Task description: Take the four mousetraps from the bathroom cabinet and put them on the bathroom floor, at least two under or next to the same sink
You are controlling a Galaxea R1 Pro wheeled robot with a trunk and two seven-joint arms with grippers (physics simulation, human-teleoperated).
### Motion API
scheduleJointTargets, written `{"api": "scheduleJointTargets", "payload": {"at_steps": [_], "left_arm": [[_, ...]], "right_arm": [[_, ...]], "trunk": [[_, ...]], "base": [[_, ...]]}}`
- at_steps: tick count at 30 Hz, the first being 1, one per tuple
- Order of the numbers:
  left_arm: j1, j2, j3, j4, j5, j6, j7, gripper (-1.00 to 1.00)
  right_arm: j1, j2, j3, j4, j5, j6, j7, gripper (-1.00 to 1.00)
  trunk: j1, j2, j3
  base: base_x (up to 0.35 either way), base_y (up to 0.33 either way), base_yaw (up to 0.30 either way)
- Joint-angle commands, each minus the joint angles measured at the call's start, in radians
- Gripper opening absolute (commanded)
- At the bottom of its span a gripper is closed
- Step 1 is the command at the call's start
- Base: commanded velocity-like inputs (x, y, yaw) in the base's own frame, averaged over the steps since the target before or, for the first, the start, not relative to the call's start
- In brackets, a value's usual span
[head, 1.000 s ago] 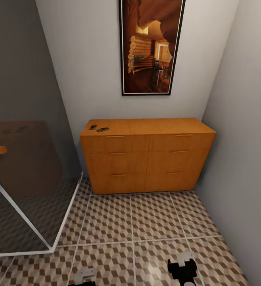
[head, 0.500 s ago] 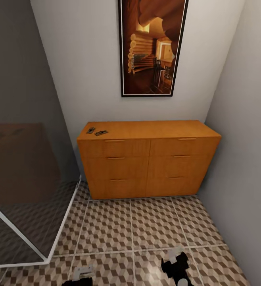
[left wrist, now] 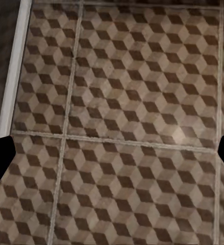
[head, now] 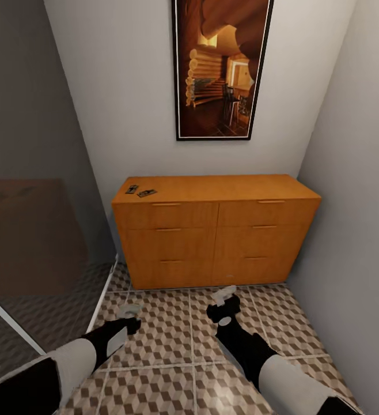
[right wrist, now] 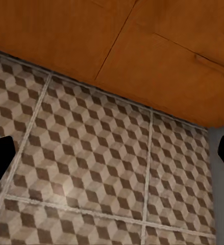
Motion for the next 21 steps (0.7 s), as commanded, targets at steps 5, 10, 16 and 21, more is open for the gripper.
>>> {"api": "scheduleJointTargets", "payload": {"at_steps": [5,10,16,21], "left_arm": [[-0.188,-0.002,-0.001,-0.003,0.063,0.139,0.007,1.00],[-0.383,-0.005,0.010,-0.003,0.120,0.295,0.008,1.00],[-0.562,-0.008,0.013,-0.003,0.136,0.397,0.008,1.00],[-0.686,-0.015,0.013,-0.003,0.137,0.428,0.009,1.00]], "right_arm": [[-0.082,0.008,-0.022,-0.172,-0.011,0.177,-0.022,1.00],[-0.204,0.010,-0.099,-0.268,-0.013,0.349,-0.043,1.00],[-0.337,0.008,-0.211,-0.286,-0.012,0.446,-0.055,1.00],[-0.428,0.006,-0.312,-0.288,-0.014,0.477,-0.056,1.00]], "trunk": [[0.000,0.000,-0.001],[0.000,0.000,-0.001],[0.000,0.000,-0.001],[0.000,0.000,-0.001]], "base": [[0.000,0.000,0.000],[0.000,0.000,0.000],[0.000,0.000,0.000],[0.000,0.000,0.000]]}}
